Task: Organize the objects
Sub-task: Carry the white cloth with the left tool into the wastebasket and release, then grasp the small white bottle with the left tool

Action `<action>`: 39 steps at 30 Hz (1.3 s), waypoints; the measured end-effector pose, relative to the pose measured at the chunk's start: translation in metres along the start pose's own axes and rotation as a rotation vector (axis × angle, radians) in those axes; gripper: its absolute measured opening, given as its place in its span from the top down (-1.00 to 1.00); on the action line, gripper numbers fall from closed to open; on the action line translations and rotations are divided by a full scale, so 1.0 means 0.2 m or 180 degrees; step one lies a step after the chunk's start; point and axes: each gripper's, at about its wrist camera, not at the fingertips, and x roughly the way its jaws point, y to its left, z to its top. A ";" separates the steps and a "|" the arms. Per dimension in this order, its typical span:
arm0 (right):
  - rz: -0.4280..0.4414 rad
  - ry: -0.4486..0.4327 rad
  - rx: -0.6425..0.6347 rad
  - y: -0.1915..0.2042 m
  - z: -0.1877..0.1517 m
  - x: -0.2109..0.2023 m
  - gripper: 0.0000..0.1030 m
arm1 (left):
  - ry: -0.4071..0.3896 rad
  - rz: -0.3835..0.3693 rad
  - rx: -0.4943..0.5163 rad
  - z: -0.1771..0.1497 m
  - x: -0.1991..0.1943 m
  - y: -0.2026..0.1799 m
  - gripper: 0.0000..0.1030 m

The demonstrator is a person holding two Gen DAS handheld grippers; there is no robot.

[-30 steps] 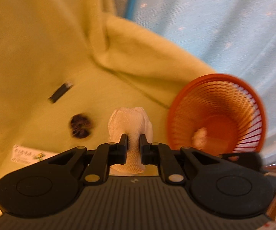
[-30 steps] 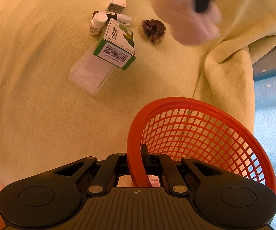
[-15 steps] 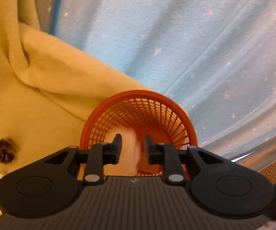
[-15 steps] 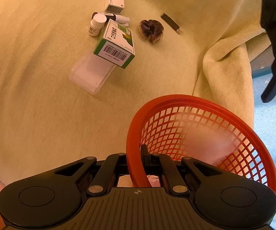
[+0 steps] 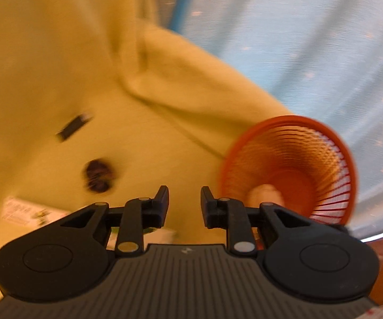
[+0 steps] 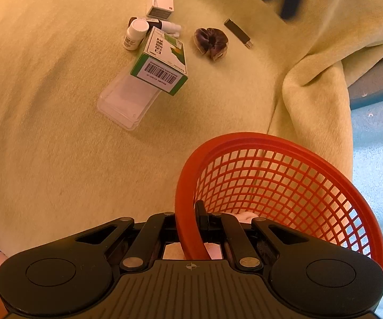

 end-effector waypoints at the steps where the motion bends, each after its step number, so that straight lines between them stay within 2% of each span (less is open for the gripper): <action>1: 0.0002 0.0003 0.0001 0.00 0.00 0.00 0.98 | 0.0011 0.0063 -0.0037 -0.02 -0.01 0.04 0.62; 7: 0.0012 0.0018 0.0009 -0.01 0.01 0.00 0.98 | 0.0070 0.0336 -0.0244 -0.10 -0.06 0.22 0.62; 12: 0.0012 0.0030 0.0007 -0.01 0.01 0.00 0.98 | 0.0135 0.0435 -0.0260 -0.18 -0.09 0.29 0.58; 31: 0.0014 0.0067 -0.0020 -0.01 0.03 0.01 0.98 | 0.0390 0.0613 -0.0331 -0.42 -0.08 0.40 0.44; 39: -0.0001 0.0065 -0.0057 0.00 0.04 0.01 0.98 | 0.0398 0.0680 -0.0250 -0.49 0.00 0.42 0.27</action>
